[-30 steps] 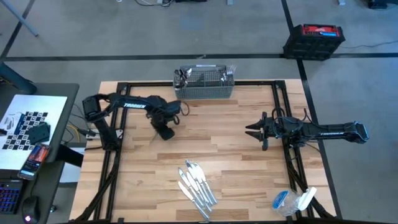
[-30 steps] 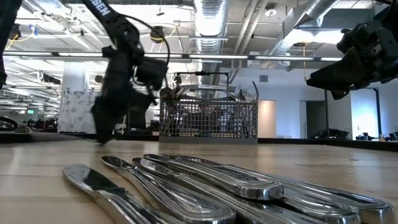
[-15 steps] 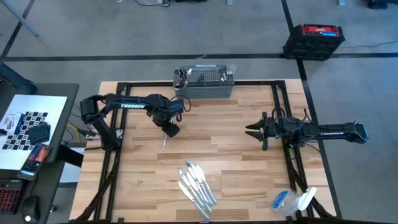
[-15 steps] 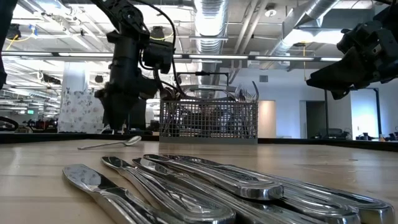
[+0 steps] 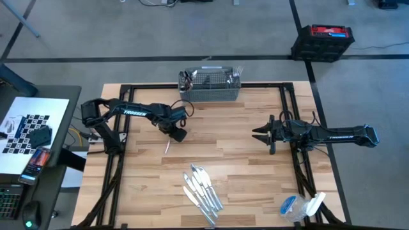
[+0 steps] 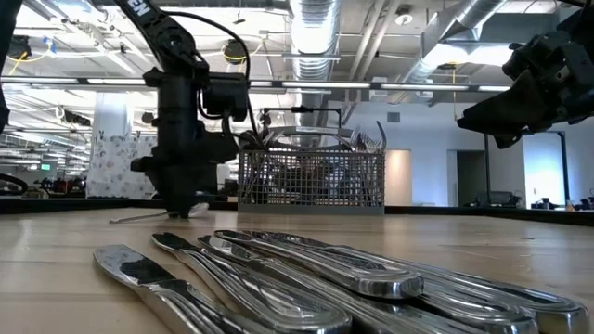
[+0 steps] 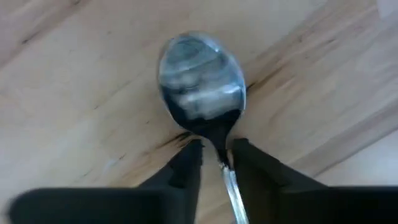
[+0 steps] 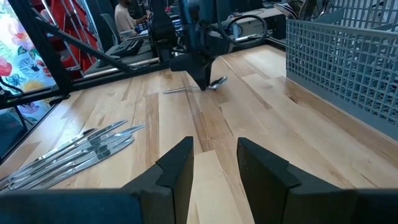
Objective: Sort silverware
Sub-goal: Put the silver spoon into the gray organizer
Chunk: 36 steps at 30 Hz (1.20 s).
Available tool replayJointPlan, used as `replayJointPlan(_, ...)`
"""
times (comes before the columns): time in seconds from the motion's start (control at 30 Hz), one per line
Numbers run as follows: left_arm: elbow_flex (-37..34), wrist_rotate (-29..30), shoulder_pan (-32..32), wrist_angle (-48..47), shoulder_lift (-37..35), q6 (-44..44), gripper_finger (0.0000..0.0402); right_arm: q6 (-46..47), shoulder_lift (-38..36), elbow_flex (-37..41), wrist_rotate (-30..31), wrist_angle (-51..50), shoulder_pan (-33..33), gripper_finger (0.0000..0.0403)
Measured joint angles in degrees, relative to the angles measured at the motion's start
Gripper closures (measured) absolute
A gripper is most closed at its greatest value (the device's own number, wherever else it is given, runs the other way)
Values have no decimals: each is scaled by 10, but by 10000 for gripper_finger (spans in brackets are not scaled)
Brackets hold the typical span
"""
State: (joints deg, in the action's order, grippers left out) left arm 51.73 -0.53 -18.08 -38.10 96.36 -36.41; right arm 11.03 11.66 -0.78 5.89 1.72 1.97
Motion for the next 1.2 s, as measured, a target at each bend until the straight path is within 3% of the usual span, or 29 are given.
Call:
replayJointPlan(0.07, 8, 6, 1, -4, -2, 14, 387, 0, 0, 0, 0, 0, 0, 290)
replayJointPlan(0.23, 73, 29, 0, 38, -40, 65, 397, 0, 0, 0, 0, 0, 0, 290)
replayJointPlan(0.33, 110, 72, -13, 92, -77, 114, 398, 0, 0, 0, 0, 0, 0, 290)
replayJointPlan(0.5, 134, 141, -64, 256, -145, 230, 400, 0, 0, 0, 0, 0, 0, 290)
replayJointPlan(0.63, 125, 143, -108, 405, -159, 357, 401, 0, 0, 0, 0, 0, 0, 290)
replayJointPlan(0.73, 121, 138, -139, 473, -147, 401, 401, 0, 0, 0, 0, 1, 0, 290)
replayJointPlan(0.97, 120, 135, -195, 475, -138, 430, 401, 0, 0, 0, 0, 1, 0, 290)
replayJointPlan(1.2, 119, 90, -217, 447, -119, 409, 401, 0, 0, 0, 0, 1, 0, 290)
